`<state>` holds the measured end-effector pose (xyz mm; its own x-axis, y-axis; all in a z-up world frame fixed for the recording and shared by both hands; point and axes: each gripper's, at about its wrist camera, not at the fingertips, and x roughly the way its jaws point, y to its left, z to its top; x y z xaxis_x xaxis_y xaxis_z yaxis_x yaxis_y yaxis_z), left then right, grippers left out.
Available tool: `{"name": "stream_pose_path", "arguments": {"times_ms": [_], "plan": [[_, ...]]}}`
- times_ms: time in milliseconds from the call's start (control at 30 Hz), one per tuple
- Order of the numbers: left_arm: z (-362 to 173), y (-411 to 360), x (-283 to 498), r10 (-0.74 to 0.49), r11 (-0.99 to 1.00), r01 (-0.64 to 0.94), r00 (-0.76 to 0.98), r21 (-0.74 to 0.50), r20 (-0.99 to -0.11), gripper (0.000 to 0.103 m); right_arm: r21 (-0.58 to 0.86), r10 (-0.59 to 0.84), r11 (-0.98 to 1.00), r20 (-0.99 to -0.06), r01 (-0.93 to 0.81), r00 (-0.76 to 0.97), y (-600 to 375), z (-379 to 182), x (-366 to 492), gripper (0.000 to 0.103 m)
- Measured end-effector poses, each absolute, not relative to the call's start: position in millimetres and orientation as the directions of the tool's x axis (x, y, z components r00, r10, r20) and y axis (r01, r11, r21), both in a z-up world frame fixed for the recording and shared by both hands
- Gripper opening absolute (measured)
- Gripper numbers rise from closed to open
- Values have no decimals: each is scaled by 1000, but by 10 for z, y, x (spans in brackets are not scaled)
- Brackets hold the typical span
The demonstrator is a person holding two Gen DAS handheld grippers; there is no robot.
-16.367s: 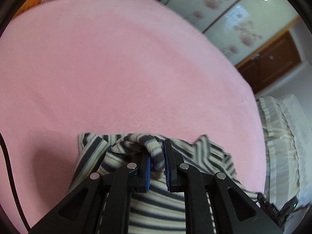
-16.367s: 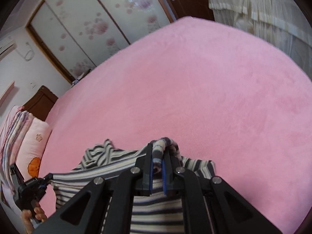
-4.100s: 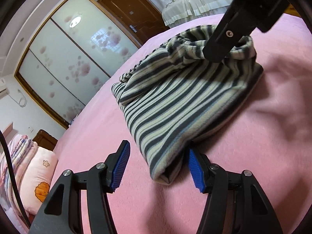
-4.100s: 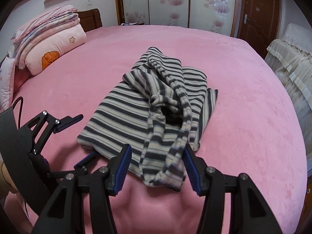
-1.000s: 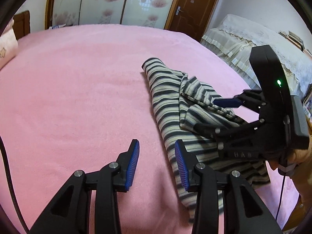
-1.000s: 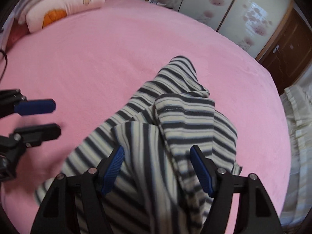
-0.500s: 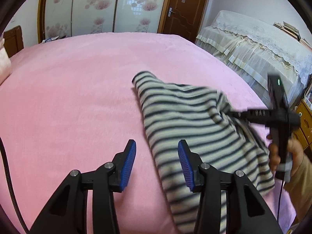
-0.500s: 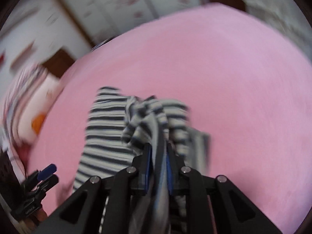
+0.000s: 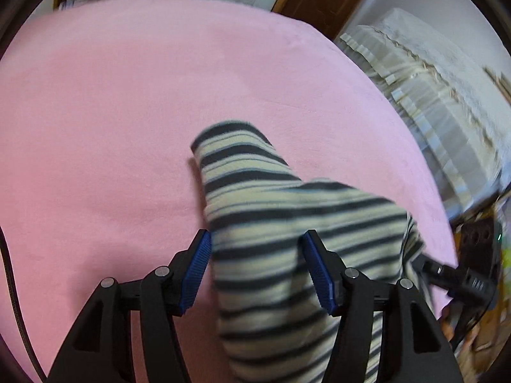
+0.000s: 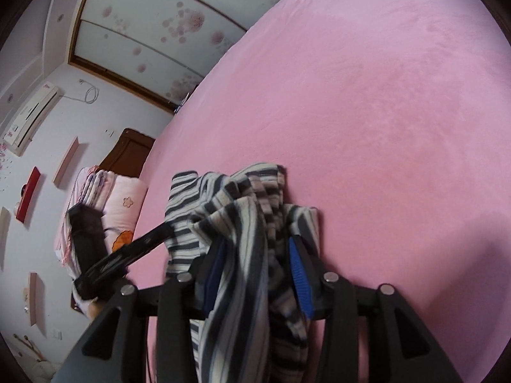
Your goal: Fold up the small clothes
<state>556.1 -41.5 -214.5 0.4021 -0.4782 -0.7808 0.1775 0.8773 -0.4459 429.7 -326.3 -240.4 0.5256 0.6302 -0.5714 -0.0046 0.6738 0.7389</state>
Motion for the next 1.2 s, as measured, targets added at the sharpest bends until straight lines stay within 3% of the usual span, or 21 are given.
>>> {"name": "stream_pose_path", "arguments": {"times_ms": [67, 100, 133, 167, 233, 467, 600, 733, 867, 1000, 1200], "plan": [[-2202, -453, 5615, -484, 874, 171, 405, -455, -776, 58, 719, 624, 694, -577, -34, 526, -3229, -2370, 4318, 41], [-2213, -476, 5621, -474, 879, 174, 415, -443, -777, 52, 698, 615, 713, -583, -58, 531, -3185, -2317, 4310, 35], [-2207, -506, 5616, -450, 892, 181, 429, -414, -783, 36, 670, 598, 738, -594, -80, 538, -3149, -2260, 4305, 25], [-2203, -545, 5615, -414, 910, 198, 441, -364, -796, 30, 640, 580, 762, -604, -102, 546, -3130, -2201, 4286, 12], [-2190, -594, 5589, -387, 922, 224, 463, -317, -797, 22, 615, 550, 781, -598, -107, 583, -3135, -2120, 4266, 12], [-2160, -583, 5490, -376, 925, 260, 520, -277, -767, 21, 560, 453, 829, -662, -8, 597, -3245, -2282, 4318, 6], [-2242, -603, 5463, -357, 932, 256, 515, -258, -779, 28, 508, 372, 858, -712, 71, 596, -3337, -2404, 4308, 7], [-2155, -590, 5466, -336, 941, 210, 515, -264, -789, 55, 465, 326, 880, -737, 94, 592, -3393, -2294, 4177, 10], [-1915, -508, 5265, -347, 938, 202, 517, -282, -783, 56, 454, 338, 889, -742, 64, 578, -3367, -2017, 3884, 16], [-1601, -423, 4673, -324, 944, 251, 565, -216, -759, 59, 452, 364, 892, -713, -4, 599, -3238, -1700, 3313, 36], [-1507, -258, 3387, -330, 935, 320, 617, -155, -714, 64, 450, 409, 890, -720, -71, 561, -2920, -1647, 2506, 36]]}}
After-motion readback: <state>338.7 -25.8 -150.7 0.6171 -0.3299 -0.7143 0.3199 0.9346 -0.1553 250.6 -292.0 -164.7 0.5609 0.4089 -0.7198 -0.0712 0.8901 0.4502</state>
